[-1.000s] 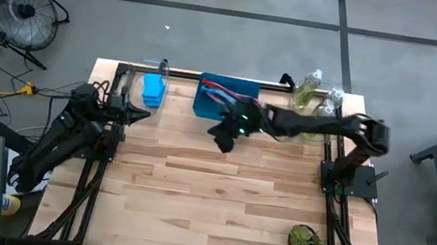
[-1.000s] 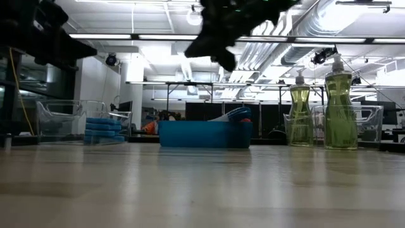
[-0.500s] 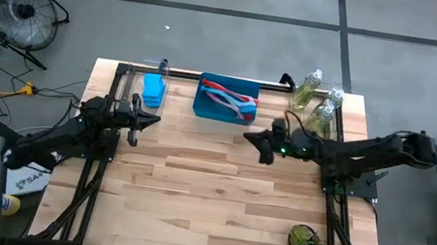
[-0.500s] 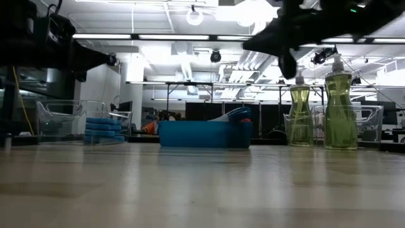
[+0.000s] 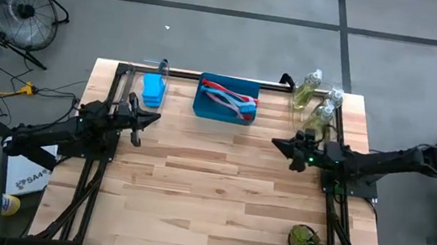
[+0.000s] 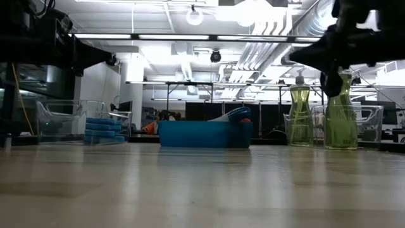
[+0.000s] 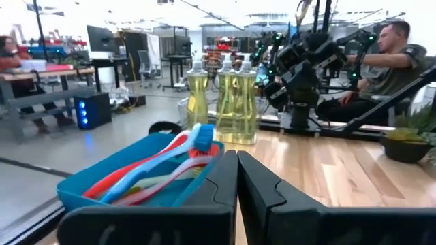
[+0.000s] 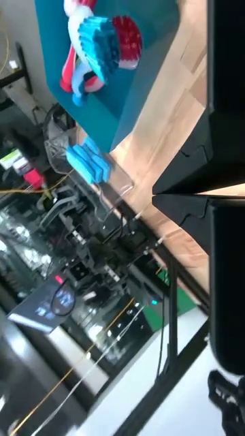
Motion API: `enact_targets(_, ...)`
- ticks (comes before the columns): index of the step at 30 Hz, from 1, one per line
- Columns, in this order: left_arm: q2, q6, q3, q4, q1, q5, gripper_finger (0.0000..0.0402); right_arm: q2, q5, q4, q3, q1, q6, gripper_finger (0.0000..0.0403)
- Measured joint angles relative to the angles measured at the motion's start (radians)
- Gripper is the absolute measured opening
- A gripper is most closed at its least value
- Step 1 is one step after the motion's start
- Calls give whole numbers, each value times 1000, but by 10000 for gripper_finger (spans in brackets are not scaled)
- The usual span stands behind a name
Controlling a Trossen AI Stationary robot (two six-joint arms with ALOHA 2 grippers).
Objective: Pick & Place Kitchen Sink Supplies
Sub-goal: Return to Home Position
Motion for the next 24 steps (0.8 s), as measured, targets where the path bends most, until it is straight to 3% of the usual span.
enact_targets(5, 0, -3, -1, 9, -3, 15, 0, -157, -60, -22, -79, -31, -26, 0)
enact_targets(21, 0, 98, -2, 20, -2, 74, 0, -446, -354, -552, -72, -113, -121, 0)
enact_targets(24, 0, 123, -2, 9, -2, 56, 0, -487, -365, -614, -69, -122, -133, 0)
